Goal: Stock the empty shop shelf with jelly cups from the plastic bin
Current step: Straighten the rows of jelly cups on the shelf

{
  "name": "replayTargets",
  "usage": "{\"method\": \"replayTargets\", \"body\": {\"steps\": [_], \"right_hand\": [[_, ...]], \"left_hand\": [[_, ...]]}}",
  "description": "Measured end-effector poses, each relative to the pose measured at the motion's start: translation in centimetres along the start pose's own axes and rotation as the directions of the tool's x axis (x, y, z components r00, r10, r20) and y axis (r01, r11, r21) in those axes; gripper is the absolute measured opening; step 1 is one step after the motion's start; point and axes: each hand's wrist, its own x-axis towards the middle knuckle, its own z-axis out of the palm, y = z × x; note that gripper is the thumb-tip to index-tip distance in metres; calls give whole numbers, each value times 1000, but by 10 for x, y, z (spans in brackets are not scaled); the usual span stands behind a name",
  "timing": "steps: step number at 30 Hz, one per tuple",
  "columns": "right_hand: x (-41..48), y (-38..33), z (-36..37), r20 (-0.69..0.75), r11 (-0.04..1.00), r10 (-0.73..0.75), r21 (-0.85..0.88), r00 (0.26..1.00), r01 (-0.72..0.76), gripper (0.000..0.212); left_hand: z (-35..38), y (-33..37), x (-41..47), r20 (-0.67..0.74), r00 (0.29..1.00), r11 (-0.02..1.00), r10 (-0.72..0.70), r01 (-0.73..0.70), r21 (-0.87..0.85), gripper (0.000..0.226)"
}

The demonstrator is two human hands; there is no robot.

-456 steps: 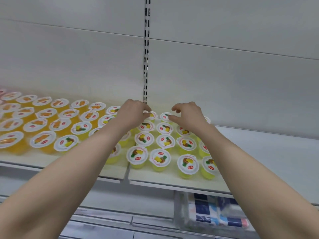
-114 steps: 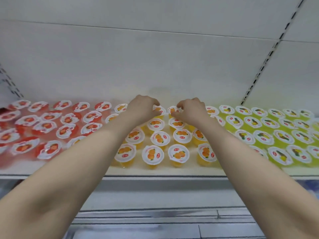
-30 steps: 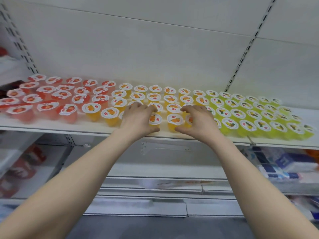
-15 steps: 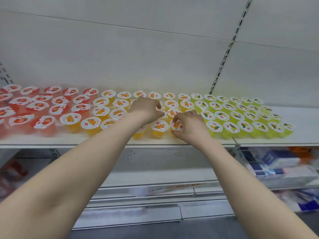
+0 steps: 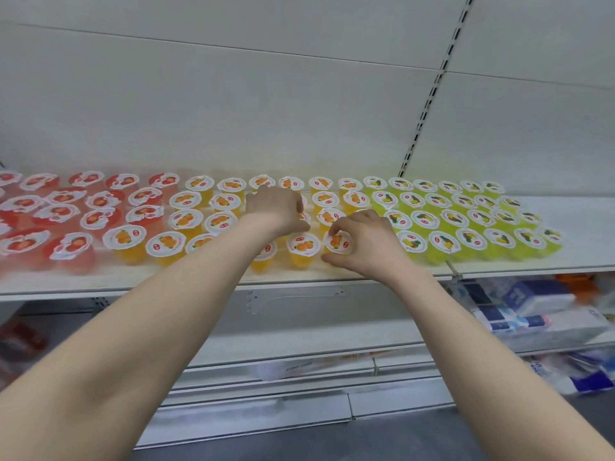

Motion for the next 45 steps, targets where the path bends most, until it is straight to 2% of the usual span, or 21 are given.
{"method": "replayTargets", "body": {"steps": [6, 9, 15, 20, 23, 27, 32, 38, 45], "right_hand": [[4, 4, -6, -32, 989, 29, 149, 999, -24, 39], [16, 0, -8, -72, 991, 23, 130, 997, -14, 30], [43, -30, -3, -75, 995, -30, 96, 997, 38, 35], [54, -73, 8, -31, 989, -121, 86, 992, 124, 39], [54, -101, 16, 9, 980, -185, 73, 983, 184, 40], [47, -120, 25, 36, 976, -210, -48, 977, 211, 52], [38, -121, 27, 42, 962, -216, -162, 976, 220, 56], [33, -118, 22, 63, 962, -183, -196, 981, 192, 53], [31, -118, 22, 64, 971, -168, -161, 984, 177, 56]], "left_hand": [[-4, -15, -8, -72, 997, 999, -6, 2, -54, 38], [-9, -30, -21, -110, 993, 998, -41, 34, -62, 31], [-16, -84, -59, -207, 974, 995, -89, 76, -66, 27], [-14, -128, -86, -212, 970, 992, -118, 104, -76, 31], [-10, -145, -102, -176, 981, 996, -85, 77, -56, 46], [-7, -146, -119, -136, 989, 998, -65, 64, -10, 61], [2, -141, -121, -212, 977, 997, 11, 5, 74, 70], [9, -132, -115, -226, 974, 999, 28, -22, 28, 54], [13, -121, -121, -262, 964, 999, 43, -41, 13, 53]]}}
